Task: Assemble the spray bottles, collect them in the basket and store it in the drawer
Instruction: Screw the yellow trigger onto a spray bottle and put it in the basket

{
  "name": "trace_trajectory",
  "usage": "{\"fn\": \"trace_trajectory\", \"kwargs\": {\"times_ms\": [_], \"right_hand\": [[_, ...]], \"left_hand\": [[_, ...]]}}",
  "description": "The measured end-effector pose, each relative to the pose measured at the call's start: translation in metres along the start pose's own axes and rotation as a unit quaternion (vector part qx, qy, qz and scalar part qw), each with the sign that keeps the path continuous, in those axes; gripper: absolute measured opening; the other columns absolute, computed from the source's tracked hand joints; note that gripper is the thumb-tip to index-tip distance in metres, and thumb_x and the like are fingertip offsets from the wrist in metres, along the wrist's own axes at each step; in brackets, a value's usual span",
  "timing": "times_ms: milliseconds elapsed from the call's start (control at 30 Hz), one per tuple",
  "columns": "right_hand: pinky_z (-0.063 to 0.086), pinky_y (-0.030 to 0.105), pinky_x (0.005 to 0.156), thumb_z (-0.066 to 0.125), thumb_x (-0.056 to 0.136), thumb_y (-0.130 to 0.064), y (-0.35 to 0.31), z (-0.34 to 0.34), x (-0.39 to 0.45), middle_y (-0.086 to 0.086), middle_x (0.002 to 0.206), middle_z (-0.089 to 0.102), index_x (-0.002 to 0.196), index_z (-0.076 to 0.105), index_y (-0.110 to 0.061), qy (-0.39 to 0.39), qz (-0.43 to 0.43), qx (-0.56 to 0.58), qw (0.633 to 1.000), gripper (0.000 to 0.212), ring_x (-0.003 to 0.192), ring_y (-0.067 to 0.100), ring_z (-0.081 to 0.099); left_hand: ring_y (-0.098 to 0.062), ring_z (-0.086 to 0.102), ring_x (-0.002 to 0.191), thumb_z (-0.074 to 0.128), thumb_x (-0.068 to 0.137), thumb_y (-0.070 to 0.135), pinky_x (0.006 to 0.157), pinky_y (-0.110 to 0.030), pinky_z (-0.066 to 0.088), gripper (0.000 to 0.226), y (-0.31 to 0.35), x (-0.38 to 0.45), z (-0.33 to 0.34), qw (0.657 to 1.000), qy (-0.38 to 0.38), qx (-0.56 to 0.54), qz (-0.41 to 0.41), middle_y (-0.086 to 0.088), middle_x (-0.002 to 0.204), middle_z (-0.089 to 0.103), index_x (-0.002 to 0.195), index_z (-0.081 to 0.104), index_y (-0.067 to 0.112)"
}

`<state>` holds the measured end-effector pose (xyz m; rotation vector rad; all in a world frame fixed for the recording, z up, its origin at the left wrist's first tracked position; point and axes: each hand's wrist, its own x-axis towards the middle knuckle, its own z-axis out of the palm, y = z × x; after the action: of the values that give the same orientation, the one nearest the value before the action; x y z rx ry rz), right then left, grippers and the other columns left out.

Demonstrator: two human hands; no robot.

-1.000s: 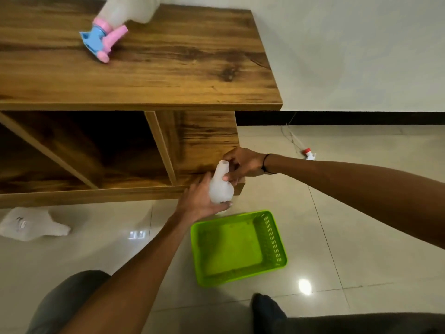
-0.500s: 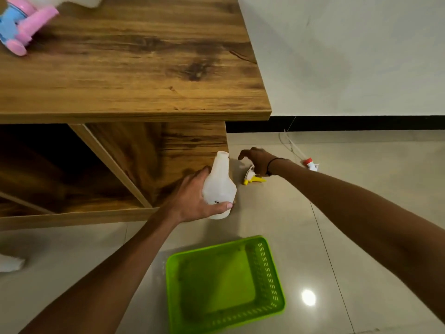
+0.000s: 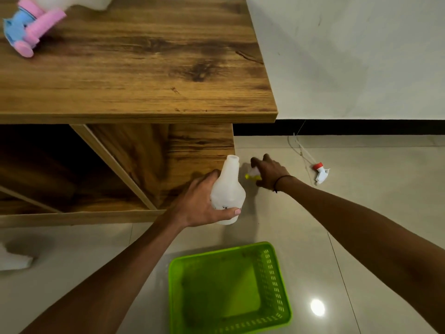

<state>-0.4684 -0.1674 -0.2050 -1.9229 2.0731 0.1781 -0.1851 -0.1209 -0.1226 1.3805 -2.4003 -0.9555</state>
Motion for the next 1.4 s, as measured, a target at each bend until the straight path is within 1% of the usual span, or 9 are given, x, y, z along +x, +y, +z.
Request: {"fn": "trace_trajectory", "kwargs": {"times_ms": [100,233,333,467,533,700,867,1067,1400], "right_hand": [[0.058,0.046,0.085,0.086,0.076,-0.027,0.004,-0.030,-0.011,0.018,0.123,0.055,0.127,0.054,-0.021,0.083,0.037,0.180,0.979,0.060,0.100,0.041,0.062],[0.065,0.051,0.068,0.086,0.080,-0.020,-0.006,-0.077,-0.043,0.012,0.120,0.057,0.127,0.055,-0.016,0.144,0.047,0.384,0.911,0.057,0.100,0.033,0.065],[0.066,0.045,0.070,0.081,0.086,-0.018,-0.018,-0.101,-0.071,0.006,0.121,0.055,0.131,0.051,-0.015,0.151,0.034,0.468,0.870,0.053,0.105,0.030,0.067],[0.065,0.055,0.077,0.075,0.093,-0.021,-0.034,-0.118,-0.109,0.020,0.127,0.059,0.126,0.048,-0.020,0.155,0.028,0.590,0.792,0.043,0.095,0.036,0.076],[0.064,0.055,0.076,0.073,0.095,-0.020,-0.046,-0.121,-0.127,0.021,0.127,0.059,0.127,0.047,-0.020,0.166,0.011,0.609,0.775,0.042,0.090,0.037,0.077],[0.065,0.052,0.075,0.072,0.095,-0.021,-0.073,-0.125,-0.150,0.019,0.127,0.059,0.131,0.045,-0.018,0.190,-0.024,0.593,0.782,0.045,0.084,0.036,0.077],[0.065,0.052,0.074,0.072,0.096,-0.022,-0.086,-0.134,-0.156,0.020,0.126,0.060,0.133,0.044,-0.016,0.201,-0.039,0.590,0.781,0.047,0.083,0.036,0.077],[0.065,0.050,0.076,0.071,0.096,-0.020,-0.101,-0.139,-0.159,0.021,0.119,0.064,0.134,0.042,-0.015,0.208,-0.038,0.606,0.767,0.047,0.084,0.038,0.076],[0.062,0.060,0.082,0.075,0.088,-0.008,-0.123,-0.083,-0.167,0.023,0.117,0.061,0.129,0.045,-0.004,0.116,-0.060,0.593,0.794,0.051,0.092,0.038,0.074]], "left_hand": [[-0.021,0.055,0.117,0.075,0.061,0.081,0.089,-0.040,0.048,0.094,-0.006,-0.008,-0.003,1.000,-0.012,0.016,-0.003,0.011,0.126,0.056,0.136,0.042,0.035],[-0.024,0.055,0.121,0.080,0.064,0.076,0.089,-0.039,0.044,0.094,-0.010,-0.026,-0.007,0.999,-0.025,0.028,-0.009,0.005,0.132,0.058,0.138,0.042,0.033],[-0.022,0.051,0.127,0.082,0.065,0.073,0.097,-0.039,0.043,0.094,-0.010,-0.046,-0.007,0.998,-0.044,0.030,-0.016,0.007,0.138,0.056,0.141,0.042,0.034],[-0.009,0.044,0.123,0.082,0.068,0.072,0.101,-0.036,0.040,0.099,-0.013,-0.073,-0.009,0.995,-0.087,0.051,0.008,0.021,0.136,0.047,0.148,0.037,0.035],[-0.013,0.044,0.126,0.079,0.066,0.077,0.102,-0.039,0.042,0.104,-0.021,-0.085,-0.007,0.992,-0.102,0.069,-0.001,0.020,0.140,0.047,0.150,0.033,0.038],[-0.020,0.047,0.132,0.073,0.063,0.083,0.105,-0.044,0.044,0.106,-0.034,-0.099,-0.009,0.988,-0.119,0.095,-0.005,0.016,0.147,0.049,0.151,0.029,0.045],[-0.020,0.053,0.124,0.077,0.067,0.076,0.091,-0.034,0.039,0.096,-0.039,-0.111,-0.013,0.989,-0.103,0.106,-0.001,0.014,0.139,0.055,0.147,0.038,0.037],[-0.021,0.053,0.125,0.074,0.065,0.081,0.097,-0.039,0.044,0.099,-0.041,-0.110,-0.010,0.988,-0.109,0.106,0.009,0.013,0.142,0.054,0.147,0.036,0.039],[-0.018,0.061,0.105,0.076,0.060,0.081,0.083,-0.039,0.051,0.089,-0.042,-0.105,-0.003,0.995,-0.068,0.060,0.032,0.016,0.118,0.061,0.131,0.042,0.039]]}}
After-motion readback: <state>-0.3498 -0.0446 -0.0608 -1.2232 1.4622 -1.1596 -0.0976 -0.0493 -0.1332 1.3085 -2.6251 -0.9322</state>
